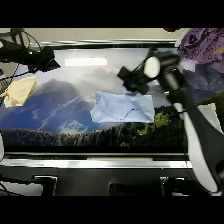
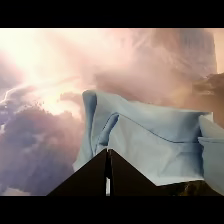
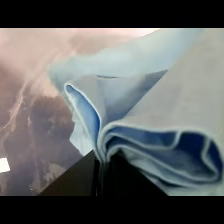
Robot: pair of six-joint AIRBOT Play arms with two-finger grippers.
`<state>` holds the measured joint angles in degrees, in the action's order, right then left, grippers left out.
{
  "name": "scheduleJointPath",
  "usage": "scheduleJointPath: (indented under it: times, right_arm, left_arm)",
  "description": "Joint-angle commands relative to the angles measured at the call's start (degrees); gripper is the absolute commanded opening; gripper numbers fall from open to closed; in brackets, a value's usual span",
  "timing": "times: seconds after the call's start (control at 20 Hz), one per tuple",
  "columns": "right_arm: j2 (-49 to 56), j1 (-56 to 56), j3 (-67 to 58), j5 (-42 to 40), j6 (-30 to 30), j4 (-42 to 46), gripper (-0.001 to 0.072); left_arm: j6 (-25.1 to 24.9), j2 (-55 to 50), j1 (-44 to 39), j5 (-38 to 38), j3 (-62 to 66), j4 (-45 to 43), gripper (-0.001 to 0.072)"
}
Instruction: Fold the clothes and pants, and hang the long-sleeved shirts on hangers.
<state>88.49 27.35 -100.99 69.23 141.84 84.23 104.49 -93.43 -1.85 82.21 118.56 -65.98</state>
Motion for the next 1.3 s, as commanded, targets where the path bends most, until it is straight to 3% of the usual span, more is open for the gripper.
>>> scheduleJointPath:
  times: [0.0,0.65,0.7,0.8,1.0,1.25]
  right_arm:
    - [4.7,4.9,-0.1,-6.4,4.6,0.2,0.0035]
    - [14.1,8.7,0.0,-14.0,6.0,-2.7,0.0056]
    - [14.6,8.7,-0.1,-16.3,5.9,-3.6,0.0080]
    - [15.0,8.7,-0.1,-19.6,2.7,-6.9,0.0335]
    - [12.5,8.0,-0.1,-18.0,-5.2,-10.5,0.0593]
    - [5.6,-1.2,-0.1,-10.7,-9.5,-10.3,0.0620]
  left_arm:
    - [-0.2,1.0,1.9,1.7,0.0,-0.3,0.0024]
    - [-0.6,1.0,1.9,2.1,-2.2,-0.3,0.0025]
    - [-0.6,1.0,1.9,2.1,-2.2,-0.3,0.0025]
    - [-0.6,1.0,1.9,2.5,-2.2,-0.3,0.0025]
    - [-0.6,1.0,1.9,2.4,-2.2,-0.3,0.0025]
    - [-0.6,1.0,1.9,2.4,-2.2,-0.3,0.0025]
